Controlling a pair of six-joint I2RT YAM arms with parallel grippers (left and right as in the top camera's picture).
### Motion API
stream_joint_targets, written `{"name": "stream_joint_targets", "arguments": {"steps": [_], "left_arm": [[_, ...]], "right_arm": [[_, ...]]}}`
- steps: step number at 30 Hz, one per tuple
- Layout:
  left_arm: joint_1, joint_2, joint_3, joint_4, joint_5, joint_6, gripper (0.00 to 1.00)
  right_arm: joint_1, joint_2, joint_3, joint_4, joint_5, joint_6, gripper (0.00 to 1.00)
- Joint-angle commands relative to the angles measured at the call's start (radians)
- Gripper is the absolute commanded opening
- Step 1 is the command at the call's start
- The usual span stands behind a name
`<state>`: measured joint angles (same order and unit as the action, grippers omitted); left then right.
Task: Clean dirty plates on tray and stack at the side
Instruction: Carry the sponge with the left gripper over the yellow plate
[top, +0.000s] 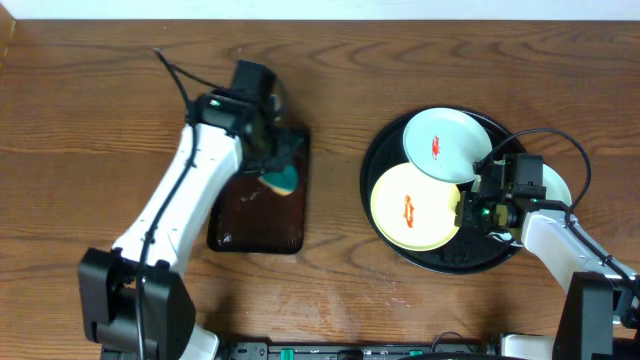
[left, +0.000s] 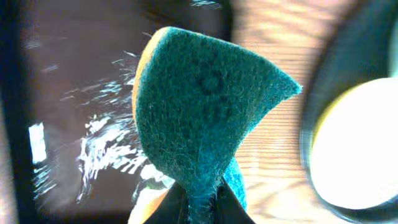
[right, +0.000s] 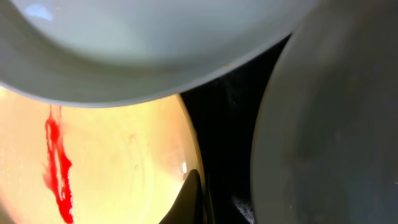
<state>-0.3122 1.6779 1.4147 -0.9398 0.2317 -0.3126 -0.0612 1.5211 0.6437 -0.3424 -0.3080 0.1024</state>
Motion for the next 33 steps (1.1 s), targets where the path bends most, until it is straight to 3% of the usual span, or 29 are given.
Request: {"name": "stream_joint_targets", "arguments": {"steps": [1, 4, 6, 8, 14, 19, 25, 33], "left_arm": [[-0.087, -0.001, 0.018, 0.061, 0.083, -0.057, 0.07], [-0.167, 0.016, 0.013, 0.133, 0.082, -0.098, 0.07], [-0.207, 0.027, 0.013, 0.168, 0.082, -0.117, 0.07], [-0.235, 0.028, 0.013, 0.2, 0.081, -0.133, 0.08], [-0.266, 0.028, 0.013, 0.243, 0.079, -0.184, 0.07], [-0.298, 0.028, 0.013, 0.261, 0.079, -0.187, 0.07], [-0.373, 0.061, 0.013, 0.303, 0.075, -0.213, 0.07], [-0.459, 0.256, 0.013, 0.399, 0.127, -0.393, 0.08]], "right_arm": [[0.011, 0.004, -0.014, 0.019, -0.087, 0.001, 0.01], [0.011, 0.004, -0.014, 0.05, -0.086, 0.002, 0.03], [0.011, 0.004, -0.014, 0.071, -0.085, 0.002, 0.25], [0.011, 0.004, -0.014, 0.076, -0.085, 0.002, 0.33], [0.011, 0.005, -0.015, 0.093, -0.042, 0.001, 0.2], [0.011, 0.026, -0.016, 0.095, -0.037, 0.002, 0.01], [0.011, 0.056, -0.017, 0.079, -0.063, 0.02, 0.01], [0.012, 0.056, -0.017, 0.073, -0.063, 0.02, 0.01]]}}
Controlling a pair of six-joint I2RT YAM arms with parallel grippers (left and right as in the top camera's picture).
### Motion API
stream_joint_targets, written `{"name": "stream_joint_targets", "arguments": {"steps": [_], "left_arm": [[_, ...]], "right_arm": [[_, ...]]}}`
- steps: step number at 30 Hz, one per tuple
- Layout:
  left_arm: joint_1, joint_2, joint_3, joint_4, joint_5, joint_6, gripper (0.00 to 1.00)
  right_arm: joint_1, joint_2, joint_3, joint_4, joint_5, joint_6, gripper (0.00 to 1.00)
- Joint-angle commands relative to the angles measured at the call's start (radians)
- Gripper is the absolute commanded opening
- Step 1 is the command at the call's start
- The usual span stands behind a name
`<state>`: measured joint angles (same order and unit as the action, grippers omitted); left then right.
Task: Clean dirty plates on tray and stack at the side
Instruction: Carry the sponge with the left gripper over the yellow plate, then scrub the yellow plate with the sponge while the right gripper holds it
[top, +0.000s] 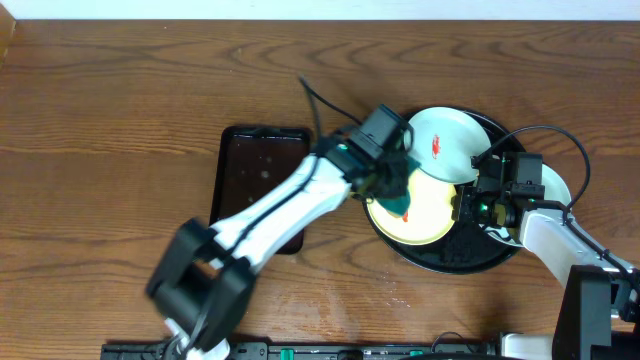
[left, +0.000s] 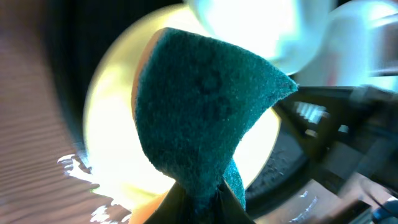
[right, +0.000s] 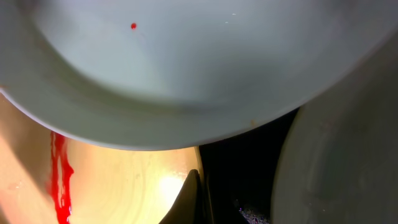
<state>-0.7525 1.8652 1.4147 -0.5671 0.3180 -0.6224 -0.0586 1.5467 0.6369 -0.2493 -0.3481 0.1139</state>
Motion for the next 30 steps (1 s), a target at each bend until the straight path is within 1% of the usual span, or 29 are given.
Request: {"name": "stream_joint_targets", "arguments": {"steps": [1, 5, 12, 15, 18, 20, 22, 25, 27, 28, 30], "left_arm": [[-0.024, 0.108, 0.013, 0.043, 0.041, -0.102, 0.07], [-0.025, 0.201, 0.013, 0.099, 0.061, -0.117, 0.07], [-0.046, 0.324, 0.013, 0.321, 0.315, -0.116, 0.07], [-0.057, 0.338, 0.013, 0.34, 0.322, -0.106, 0.08], [-0.051, 0.338, 0.015, 0.34, 0.297, -0.047, 0.08], [-0.041, 0.338, 0.019, 0.306, 0.216, -0.005, 0.07], [-0.03, 0.338, 0.034, 0.209, 0.047, 0.007, 0.07], [-0.015, 0.338, 0.073, 0.046, -0.208, 0.058, 0.07], [-0.01, 0.338, 0.108, -0.051, -0.335, 0.079, 0.08], [-0.01, 0.338, 0.138, -0.12, -0.434, 0.092, 0.07], [-0.011, 0.338, 0.165, -0.181, -0.52, 0.092, 0.07]], "right_arm": [[0.009, 0.031, -0.01, -0.02, -0.023, 0.009, 0.01], [0.009, 0.031, -0.01, -0.02, -0.023, 0.009, 0.01], [0.01, 0.031, -0.01, -0.02, -0.023, 0.009, 0.01], [0.01, 0.031, -0.01, -0.021, -0.023, 0.009, 0.01], [0.01, 0.031, -0.01, -0.022, -0.023, 0.009, 0.01], [0.01, 0.031, -0.01, -0.025, -0.023, 0.009, 0.01], [0.01, 0.031, -0.01, -0.028, -0.023, 0.009, 0.01], [0.011, 0.031, -0.01, -0.033, -0.023, 0.009, 0.01], [0.012, 0.031, -0.01, -0.034, -0.023, 0.009, 0.01], [0.012, 0.031, -0.01, -0.034, -0.023, 0.009, 0.01], [0.012, 0.031, -0.01, -0.034, -0.023, 0.009, 0.01]]}}
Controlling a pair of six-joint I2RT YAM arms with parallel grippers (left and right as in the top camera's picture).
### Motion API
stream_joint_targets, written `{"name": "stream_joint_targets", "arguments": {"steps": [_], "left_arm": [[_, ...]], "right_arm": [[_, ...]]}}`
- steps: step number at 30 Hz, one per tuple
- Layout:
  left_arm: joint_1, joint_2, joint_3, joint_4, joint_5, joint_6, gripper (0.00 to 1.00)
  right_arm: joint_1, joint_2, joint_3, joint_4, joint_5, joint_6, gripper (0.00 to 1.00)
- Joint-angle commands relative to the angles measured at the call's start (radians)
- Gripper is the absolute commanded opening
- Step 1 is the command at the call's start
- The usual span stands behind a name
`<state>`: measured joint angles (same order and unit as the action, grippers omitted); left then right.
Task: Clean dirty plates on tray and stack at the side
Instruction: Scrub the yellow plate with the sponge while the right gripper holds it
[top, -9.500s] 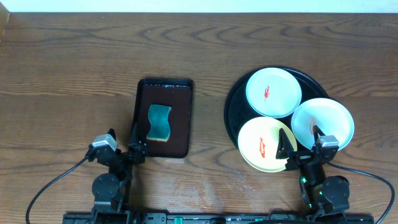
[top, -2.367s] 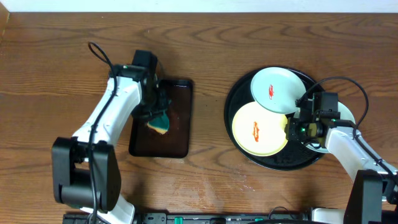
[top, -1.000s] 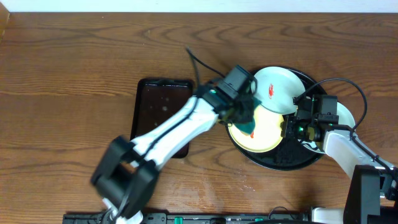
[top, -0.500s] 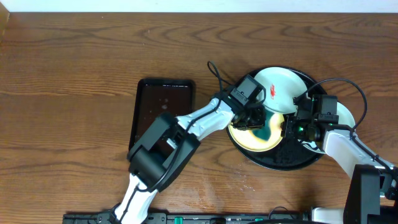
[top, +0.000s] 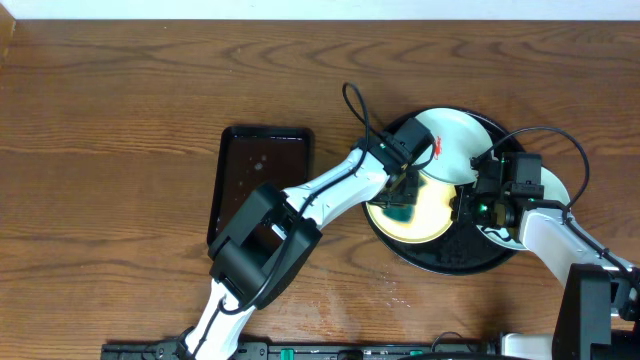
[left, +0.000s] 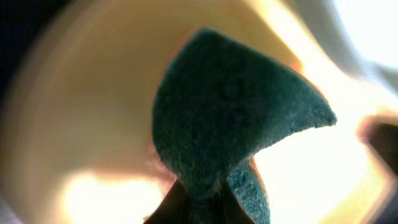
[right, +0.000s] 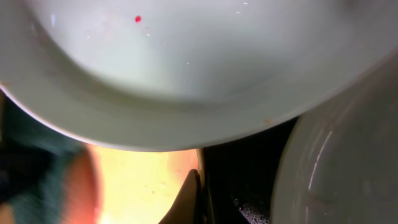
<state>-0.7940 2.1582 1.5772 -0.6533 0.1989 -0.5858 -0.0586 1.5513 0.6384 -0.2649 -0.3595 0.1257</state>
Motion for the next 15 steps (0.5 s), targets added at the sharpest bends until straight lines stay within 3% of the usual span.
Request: {"name": "stream_joint_targets", "arguments": {"steps": [1, 8, 11, 15], "left_arm": [[0.031, 0.045, 0.015, -0.123, -0.438, 0.062, 0.08], [0.031, 0.045, 0.019, -0.126, -0.462, 0.064, 0.07], [0.031, 0.046, 0.019, -0.043, -0.301, 0.066, 0.08], [0.029, 0.062, 0.019, 0.12, 0.022, 0.062, 0.07]], "right_arm": [[0.012, 0.026, -0.011, -0.018, -0.012, -0.003, 0.01], [0.012, 0.026, -0.011, -0.019, -0.012, -0.003, 0.01], [0.012, 0.026, -0.011, -0.019, -0.011, -0.003, 0.01], [0.012, 0.026, -0.011, -0.019, -0.012, 0.001, 0.01]]}}
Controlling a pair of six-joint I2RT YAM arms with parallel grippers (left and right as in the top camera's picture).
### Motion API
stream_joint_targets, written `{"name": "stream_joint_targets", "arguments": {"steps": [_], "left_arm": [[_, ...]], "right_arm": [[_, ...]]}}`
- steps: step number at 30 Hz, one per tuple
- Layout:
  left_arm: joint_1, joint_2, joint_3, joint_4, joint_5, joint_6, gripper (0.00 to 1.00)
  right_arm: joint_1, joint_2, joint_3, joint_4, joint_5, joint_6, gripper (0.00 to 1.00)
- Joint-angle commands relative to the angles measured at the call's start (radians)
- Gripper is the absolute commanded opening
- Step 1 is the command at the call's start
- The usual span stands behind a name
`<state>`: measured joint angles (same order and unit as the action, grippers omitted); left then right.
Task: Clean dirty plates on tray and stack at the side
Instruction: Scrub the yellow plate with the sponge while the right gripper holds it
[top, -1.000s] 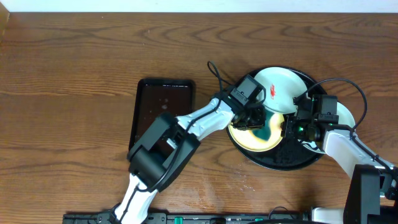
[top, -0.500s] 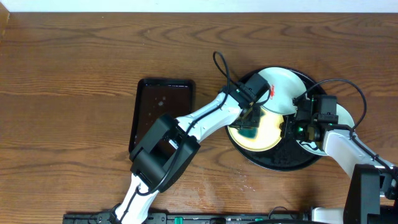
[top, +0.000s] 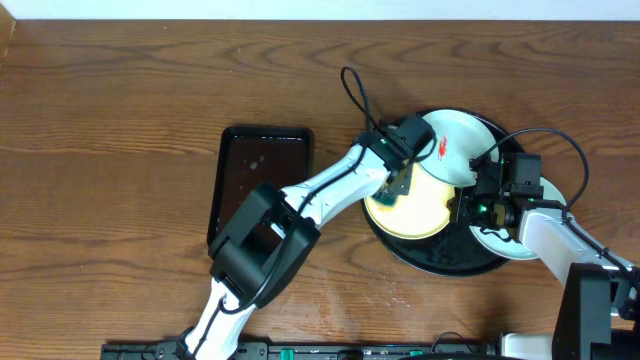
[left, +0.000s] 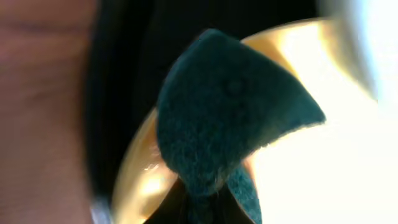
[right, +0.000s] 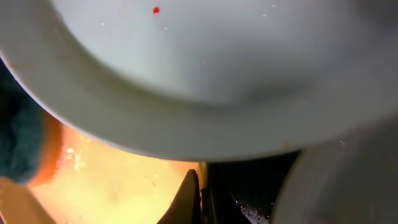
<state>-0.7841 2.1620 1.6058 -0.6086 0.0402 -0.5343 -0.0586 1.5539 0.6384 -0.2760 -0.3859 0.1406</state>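
Note:
A yellow plate (top: 420, 212) lies in the round black tray (top: 440, 258). Overlapping its far edge is a white plate (top: 455, 140) with a red smear (top: 441, 147). My left gripper (top: 402, 184) is shut on a green sponge (left: 230, 118), which is pressed on the yellow plate's (left: 298, 180) upper-left rim. No red streak shows on the yellow plate (right: 124, 180). My right gripper (right: 198, 194) is shut on that plate's right rim, under the white plate (right: 217, 74). The sponge (right: 18, 143) shows at the left edge of the right wrist view.
A dark rectangular tray (top: 258, 185) with wet glints sits on the wooden table left of the round tray. Another pale plate (top: 552, 190) lies at the round tray's right side, partly under my right arm. The left arm stretches across between the two trays.
The sponge has moved from the middle of the yellow plate to its upper-left rim. The right gripper still clamps the plate's right rim.
My left gripper first held the sponge over the dark rectangular tray while the yellow plate carried a red streak. Then the sponge was above the yellow plate, then on its middle over the streak. Now it is at the rim and no streak shows.

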Motion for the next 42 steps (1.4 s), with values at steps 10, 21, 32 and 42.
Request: {"name": "stream_joint_targets", "arguments": {"steps": [10, 21, 32, 42], "left_arm": [[-0.056, 0.092, -0.008, 0.156, 0.564, -0.018, 0.08], [-0.019, 0.09, 0.009, -0.047, 0.382, 0.043, 0.08], [0.019, 0.047, 0.024, -0.243, -0.407, 0.022, 0.07], [0.017, 0.042, 0.028, -0.188, -0.13, -0.028, 0.07]], "right_arm": [[0.012, 0.023, -0.011, -0.007, 0.014, -0.014, 0.01], [0.012, 0.023, -0.011, -0.008, 0.014, -0.014, 0.01], [0.012, 0.023, -0.011, -0.008, 0.015, -0.014, 0.01], [0.012, 0.023, -0.011, -0.008, 0.015, -0.014, 0.01]]}}
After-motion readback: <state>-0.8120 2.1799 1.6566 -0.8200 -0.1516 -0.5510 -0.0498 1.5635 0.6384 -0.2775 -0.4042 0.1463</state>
